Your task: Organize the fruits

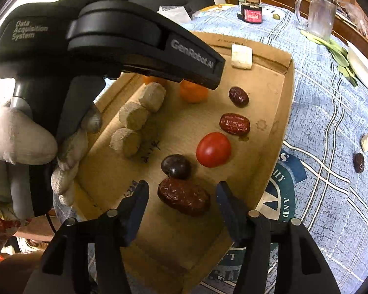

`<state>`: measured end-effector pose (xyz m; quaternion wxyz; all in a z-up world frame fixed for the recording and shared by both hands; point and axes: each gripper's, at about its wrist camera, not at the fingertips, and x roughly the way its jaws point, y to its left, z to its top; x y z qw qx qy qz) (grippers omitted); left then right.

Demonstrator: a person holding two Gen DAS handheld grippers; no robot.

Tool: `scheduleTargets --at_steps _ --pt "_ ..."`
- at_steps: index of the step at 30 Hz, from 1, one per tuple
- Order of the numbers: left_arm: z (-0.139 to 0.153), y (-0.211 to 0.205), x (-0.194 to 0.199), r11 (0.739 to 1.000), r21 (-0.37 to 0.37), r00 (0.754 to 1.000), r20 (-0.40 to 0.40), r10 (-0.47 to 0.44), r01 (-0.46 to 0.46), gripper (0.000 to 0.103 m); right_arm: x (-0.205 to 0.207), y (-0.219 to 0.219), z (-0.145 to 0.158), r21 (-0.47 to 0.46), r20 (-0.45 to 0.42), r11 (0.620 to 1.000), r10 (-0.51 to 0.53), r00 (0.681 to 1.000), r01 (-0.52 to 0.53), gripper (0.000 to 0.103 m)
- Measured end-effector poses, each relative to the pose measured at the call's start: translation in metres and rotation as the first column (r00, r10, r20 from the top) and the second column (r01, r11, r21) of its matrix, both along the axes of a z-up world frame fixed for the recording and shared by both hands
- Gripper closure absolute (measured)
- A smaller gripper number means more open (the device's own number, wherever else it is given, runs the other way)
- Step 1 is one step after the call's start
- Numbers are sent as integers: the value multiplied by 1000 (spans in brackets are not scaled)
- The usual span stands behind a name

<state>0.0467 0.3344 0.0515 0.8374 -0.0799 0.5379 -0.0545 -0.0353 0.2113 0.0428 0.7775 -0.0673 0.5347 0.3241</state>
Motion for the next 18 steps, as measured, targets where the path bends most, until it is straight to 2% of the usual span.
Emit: scheduleTargets --at_steps 4,7,12,18 --pt "22 -1 -12 999 0 998 45 33 -33 52 2 -17 11 20 27 1000 -23 999 23 40" --pt "40 -7 -25 998 36 994 93 50 -54 46 3 -34 19 44 41 997 -61 997 59 40" --pt "67 -24 -49 992 99 986 158 60 -77 45 10 -58 26 82 48 990 -115 992 111 39" --pt "84 -52 -69 980 179 978 203 48 -85 45 0 -87 38 113 69 983 -152 986 144 39"
